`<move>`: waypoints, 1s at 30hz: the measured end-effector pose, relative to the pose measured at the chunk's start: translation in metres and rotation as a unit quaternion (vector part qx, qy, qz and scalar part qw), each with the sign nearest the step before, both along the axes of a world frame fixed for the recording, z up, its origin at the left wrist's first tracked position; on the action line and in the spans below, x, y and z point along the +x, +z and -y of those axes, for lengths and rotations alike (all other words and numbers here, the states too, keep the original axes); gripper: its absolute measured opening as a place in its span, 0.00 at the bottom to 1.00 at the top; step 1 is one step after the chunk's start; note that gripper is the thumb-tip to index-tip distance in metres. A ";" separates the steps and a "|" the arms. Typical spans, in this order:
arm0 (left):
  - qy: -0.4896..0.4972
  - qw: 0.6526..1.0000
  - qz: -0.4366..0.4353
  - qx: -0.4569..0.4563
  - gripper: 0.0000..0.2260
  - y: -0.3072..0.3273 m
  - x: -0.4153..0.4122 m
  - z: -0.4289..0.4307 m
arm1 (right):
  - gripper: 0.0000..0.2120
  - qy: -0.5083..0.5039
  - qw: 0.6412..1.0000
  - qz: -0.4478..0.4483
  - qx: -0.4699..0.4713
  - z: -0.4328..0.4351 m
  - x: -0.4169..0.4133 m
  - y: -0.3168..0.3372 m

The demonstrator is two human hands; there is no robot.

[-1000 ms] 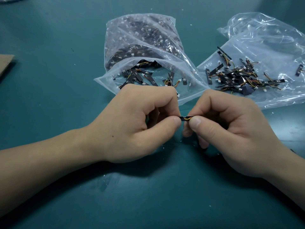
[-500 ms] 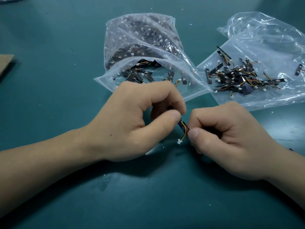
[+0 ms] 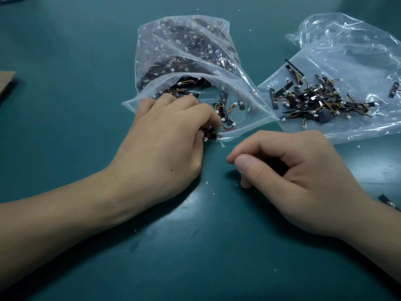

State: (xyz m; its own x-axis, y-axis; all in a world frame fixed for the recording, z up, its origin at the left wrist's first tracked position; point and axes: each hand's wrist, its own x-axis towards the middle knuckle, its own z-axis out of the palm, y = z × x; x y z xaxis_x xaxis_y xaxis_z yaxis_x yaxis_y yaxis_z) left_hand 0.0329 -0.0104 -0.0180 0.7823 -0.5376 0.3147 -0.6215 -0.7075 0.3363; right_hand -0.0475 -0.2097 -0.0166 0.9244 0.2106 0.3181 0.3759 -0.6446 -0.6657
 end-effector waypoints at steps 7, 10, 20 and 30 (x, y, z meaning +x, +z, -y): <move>-0.029 0.991 0.010 -0.130 0.15 -0.002 0.000 0.000 | 0.05 -0.050 0.983 -0.066 0.161 0.001 0.003 0.000; -0.060 0.976 0.023 -0.206 0.14 0.000 0.000 0.000 | 0.09 -0.056 0.981 -0.081 0.167 0.002 0.005 -0.001; -0.215 0.956 0.009 -0.201 0.10 -0.008 0.002 0.002 | 0.05 -0.018 0.994 -0.066 0.090 -0.001 0.004 0.002; -0.210 0.947 -0.055 -0.236 0.10 -0.006 -0.001 0.001 | 0.01 -0.029 0.993 -0.063 0.100 0.000 0.004 0.000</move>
